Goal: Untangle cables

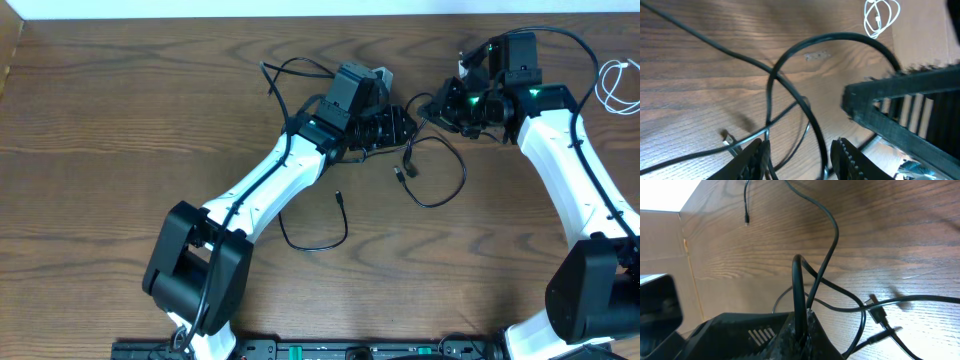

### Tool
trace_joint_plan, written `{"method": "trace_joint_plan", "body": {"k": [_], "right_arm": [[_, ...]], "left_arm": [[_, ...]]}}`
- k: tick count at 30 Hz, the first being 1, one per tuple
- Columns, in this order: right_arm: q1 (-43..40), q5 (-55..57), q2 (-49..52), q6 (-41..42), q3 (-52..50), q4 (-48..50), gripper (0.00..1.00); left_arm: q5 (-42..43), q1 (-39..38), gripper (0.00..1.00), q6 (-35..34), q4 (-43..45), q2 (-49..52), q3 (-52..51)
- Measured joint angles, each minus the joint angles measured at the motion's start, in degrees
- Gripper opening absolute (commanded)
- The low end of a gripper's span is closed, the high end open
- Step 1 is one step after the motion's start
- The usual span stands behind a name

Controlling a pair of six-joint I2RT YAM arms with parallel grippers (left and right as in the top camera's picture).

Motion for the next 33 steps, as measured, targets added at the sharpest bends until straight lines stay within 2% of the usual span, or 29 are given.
{"method": "trace_joint_plan", "body": {"k": [4,9,14,16,17,18,24,29,33], "right_arm": [[0.0,-0.13,0.0,-0.04,0.0,-0.02,0.01],[0.0,-0.81,0.0,-0.04,0.0,0.0,0.01],[0.0,-1.38,0.0,-0.04,0.0,0.0,0.01],[0.0,-1.6,0.0,-0.09,0.0,0.0,0.01],[0.0,-1.64,0.0,-0.15,0.0,-0.02,0.01],[0.0,-1.7,0.0,-0.31,0.0,-0.02,0.01],[0.0,-0.76,0.0,-1.62,0.0,-0.79,0.01],[0.02,9.07,0.0,-2.12,0.0,-4.87,0.01],[0.02,16.9,0.0,-2.19,0.0,-6.64,0.01]], "left_arm": [[-1.57,0.0,0.44,-0.2,-0.02,0.5,0.0],[-2.47,0.0,0.36,-0.39,0.11,0.5,0.0],[-2.97,-0.33,0.32,-0.42,0.13,0.96,0.0],[-2.99,-0.59,0.21,-0.39,0.11,1.9,0.0],[-2.99,-0.7,0.09,-0.26,0.11,2.56,0.0],[-3.04,-0.85,0.08,-0.37,0.09,3.54,0.0],[-2.99,-0.48,0.08,2.08,-0.09,5.73,0.0],[-2.99,2.54,0.07,4.02,-3.21,4.13,0.0],[-2.99,5.95,0.07,5.81,-7.15,-1.16,-0.02]]}}
